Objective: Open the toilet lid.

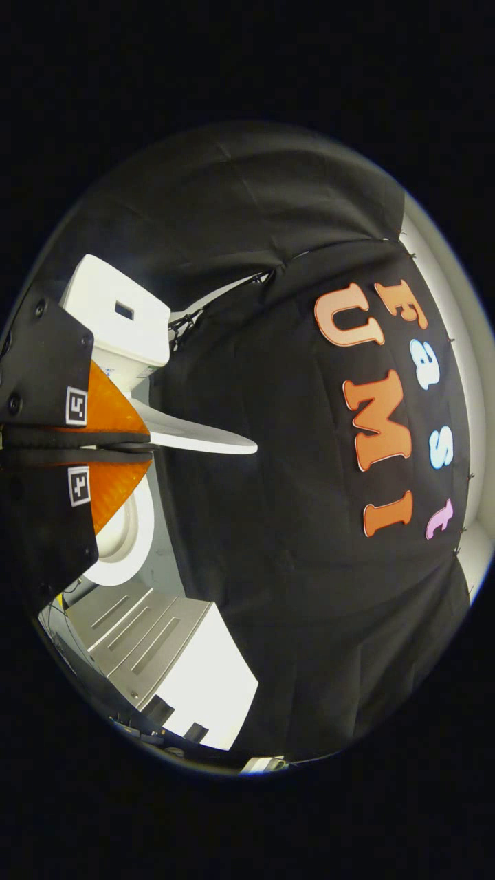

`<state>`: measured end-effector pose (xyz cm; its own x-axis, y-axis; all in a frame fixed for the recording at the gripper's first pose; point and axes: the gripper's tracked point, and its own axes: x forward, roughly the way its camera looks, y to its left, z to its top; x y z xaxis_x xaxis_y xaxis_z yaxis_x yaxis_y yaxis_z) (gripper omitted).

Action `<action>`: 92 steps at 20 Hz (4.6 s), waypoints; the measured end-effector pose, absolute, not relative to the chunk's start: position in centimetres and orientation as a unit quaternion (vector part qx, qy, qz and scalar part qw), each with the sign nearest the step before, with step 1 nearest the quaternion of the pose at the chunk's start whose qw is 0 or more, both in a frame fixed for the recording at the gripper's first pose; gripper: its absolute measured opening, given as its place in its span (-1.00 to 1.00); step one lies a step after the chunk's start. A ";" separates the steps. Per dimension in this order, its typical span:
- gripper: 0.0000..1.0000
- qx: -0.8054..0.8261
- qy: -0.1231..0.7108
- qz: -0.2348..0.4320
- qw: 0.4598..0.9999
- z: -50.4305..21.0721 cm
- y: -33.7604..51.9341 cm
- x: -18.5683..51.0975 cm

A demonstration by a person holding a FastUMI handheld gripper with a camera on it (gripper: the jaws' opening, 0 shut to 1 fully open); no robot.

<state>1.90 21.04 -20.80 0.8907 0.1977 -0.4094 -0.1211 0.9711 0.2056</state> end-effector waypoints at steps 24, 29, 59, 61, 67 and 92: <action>-0.84 0.026 0.191 0.181 0.964 -17.7 35.9 -2.3; -0.84 0.021 0.191 0.202 0.961 -17.7 38.6 -3.2; 0.92 0.040 0.098 0.203 0.973 -8.2 34.8 -2.0; 0.92 0.032 0.081 0.194 0.977 -6.9 32.9 -1.2; 0.93 0.002 0.057 0.140 0.988 -5.0 25.2 1.0; 0.97 0.034 0.016 0.091 0.995 -2.1 10.9 2.1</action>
<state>2.11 10.90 -2.12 0.9831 0.1815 -0.0255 -0.1793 0.9812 0.0712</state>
